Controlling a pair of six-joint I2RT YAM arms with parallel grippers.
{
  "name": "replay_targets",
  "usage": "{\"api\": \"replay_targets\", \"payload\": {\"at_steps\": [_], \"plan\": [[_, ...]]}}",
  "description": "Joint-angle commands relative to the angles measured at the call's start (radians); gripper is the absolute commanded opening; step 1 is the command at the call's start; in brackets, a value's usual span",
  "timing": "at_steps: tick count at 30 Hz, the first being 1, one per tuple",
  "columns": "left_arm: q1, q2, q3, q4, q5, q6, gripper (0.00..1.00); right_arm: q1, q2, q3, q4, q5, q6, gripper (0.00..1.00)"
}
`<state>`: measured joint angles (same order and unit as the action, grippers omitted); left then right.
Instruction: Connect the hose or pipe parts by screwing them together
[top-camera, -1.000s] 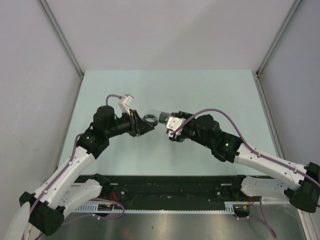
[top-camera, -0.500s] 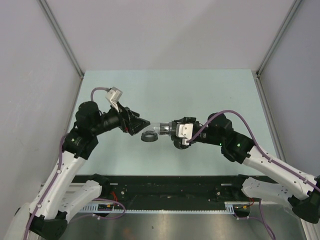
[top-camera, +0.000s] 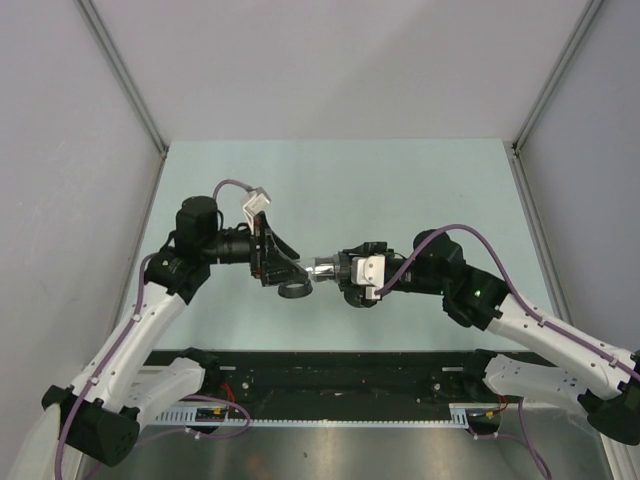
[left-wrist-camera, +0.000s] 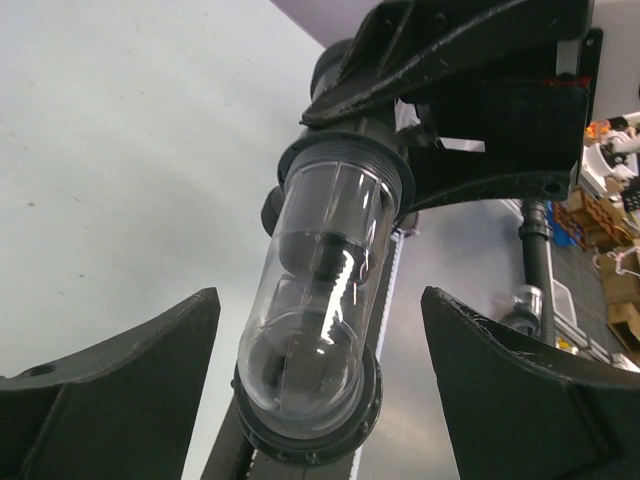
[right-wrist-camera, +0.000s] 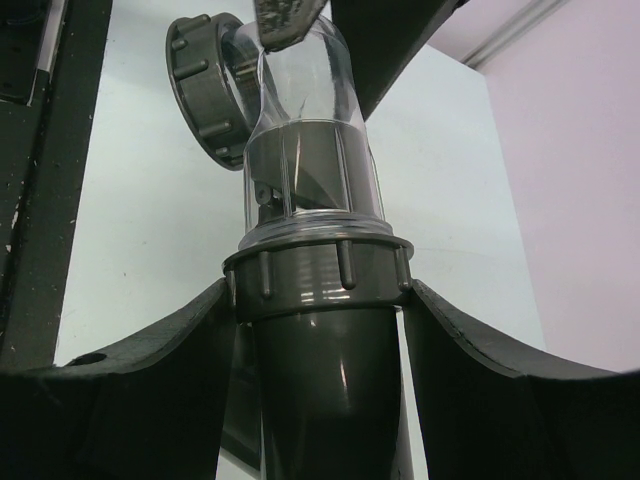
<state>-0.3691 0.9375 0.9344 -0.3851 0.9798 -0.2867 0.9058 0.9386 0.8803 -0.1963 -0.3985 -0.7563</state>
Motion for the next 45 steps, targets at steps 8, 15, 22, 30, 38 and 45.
{"api": "replay_targets", "payload": {"at_steps": [8, 15, 22, 30, 38, 45], "plan": [[-0.008, 0.012, -0.042, 0.012, 0.126, 0.057, 0.7, -0.013, 0.005, 0.022, 0.101, -0.022, 0.054, 0.0], [-0.045, 0.024, -0.025, 0.017, 0.022, 0.13, 0.26, -0.068, 0.015, 0.023, 0.092, -0.16, 0.169, 0.0], [-0.18, 0.046, -0.005, 0.018, -0.082, 0.389, 0.01, -0.149, 0.048, 0.042, 0.037, -0.39, 0.299, 0.0], [-0.332, -0.064, -0.074, 0.018, -0.286, 0.908, 0.0, -0.248, 0.091, 0.048, 0.092, -0.692, 0.527, 0.0], [-0.35, -0.144, -0.12, 0.028, -0.377, 1.167, 0.0, -0.288, 0.135, 0.048, 0.214, -0.821, 0.799, 0.0], [-0.355, -0.152, -0.108, 0.084, -0.515, 1.115, 0.64, -0.252, 0.108, 0.048, 0.052, -0.668, 0.594, 0.0]]}}
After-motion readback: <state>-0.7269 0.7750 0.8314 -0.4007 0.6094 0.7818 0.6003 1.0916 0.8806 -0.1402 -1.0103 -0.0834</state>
